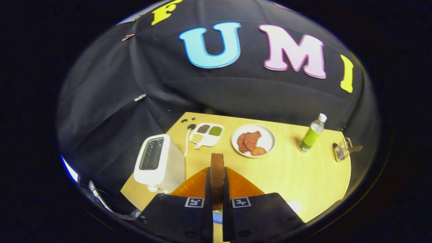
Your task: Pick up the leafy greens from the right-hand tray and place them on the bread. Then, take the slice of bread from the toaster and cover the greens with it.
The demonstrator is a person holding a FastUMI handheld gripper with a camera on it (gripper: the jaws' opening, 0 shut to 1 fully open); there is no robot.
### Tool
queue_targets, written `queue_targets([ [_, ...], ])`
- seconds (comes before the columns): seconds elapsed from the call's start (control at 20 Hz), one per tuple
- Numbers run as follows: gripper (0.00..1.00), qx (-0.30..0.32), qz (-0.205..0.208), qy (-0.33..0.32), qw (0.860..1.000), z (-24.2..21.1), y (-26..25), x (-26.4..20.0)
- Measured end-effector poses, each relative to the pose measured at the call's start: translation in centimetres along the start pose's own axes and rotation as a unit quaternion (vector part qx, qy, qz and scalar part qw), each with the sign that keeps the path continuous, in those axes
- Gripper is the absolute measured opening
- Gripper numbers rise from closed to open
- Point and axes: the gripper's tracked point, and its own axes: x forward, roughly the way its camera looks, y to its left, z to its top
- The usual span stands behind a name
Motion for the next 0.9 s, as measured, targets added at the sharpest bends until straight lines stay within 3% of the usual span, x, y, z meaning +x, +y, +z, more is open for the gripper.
queue_targets([
  [0.35,0.15,0.030,-0.028,-0.002,0.999,-6.2,-1.3,2.4],
  [0.7,0.15,0.164,0.011,-0.009,0.986,-10.2,0.1,5.3],
  [0.9,0.15,0.195,-0.009,0.006,0.981,-13.7,-2.9,6.6],
])
